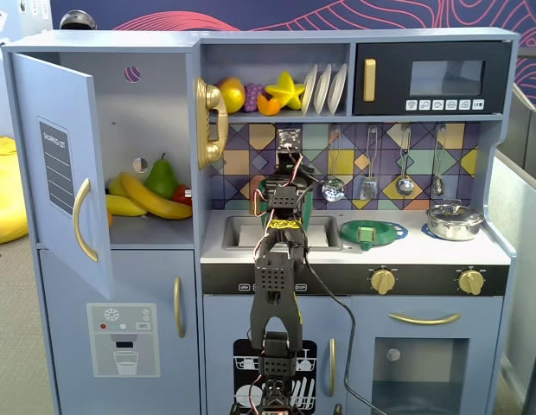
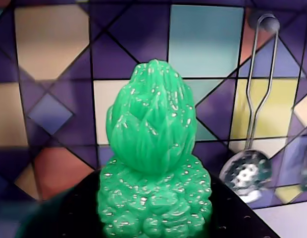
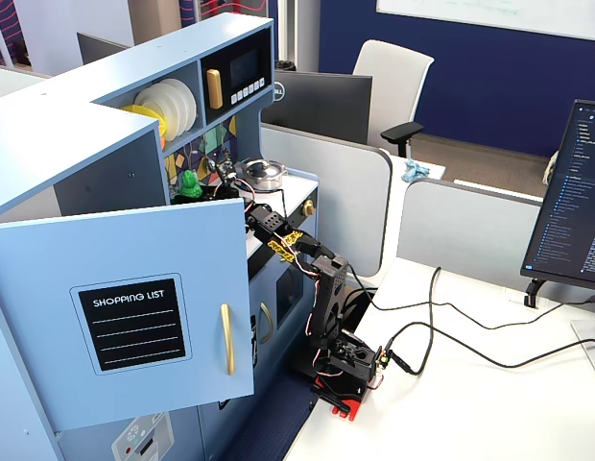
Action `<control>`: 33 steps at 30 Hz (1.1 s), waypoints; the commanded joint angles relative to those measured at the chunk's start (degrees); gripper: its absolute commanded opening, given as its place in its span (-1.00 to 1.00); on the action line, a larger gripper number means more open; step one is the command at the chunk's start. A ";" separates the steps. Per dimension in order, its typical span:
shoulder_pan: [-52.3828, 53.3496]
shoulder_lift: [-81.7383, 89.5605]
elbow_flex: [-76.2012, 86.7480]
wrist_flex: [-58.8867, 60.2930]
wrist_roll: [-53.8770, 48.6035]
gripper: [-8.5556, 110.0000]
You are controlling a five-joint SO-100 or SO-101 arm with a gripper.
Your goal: Pick up the green pineapple from the left cabinet and place it in the green recipient
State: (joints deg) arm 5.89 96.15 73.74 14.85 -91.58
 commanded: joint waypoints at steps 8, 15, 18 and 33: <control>-1.93 1.14 -2.37 -2.99 3.78 -0.39; -4.66 13.97 9.40 -1.49 -0.09 -0.51; -7.38 28.65 24.87 3.60 -2.20 -0.55; -6.94 82.97 86.57 36.74 0.09 -0.69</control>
State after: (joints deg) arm -1.85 168.49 150.03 44.47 -94.13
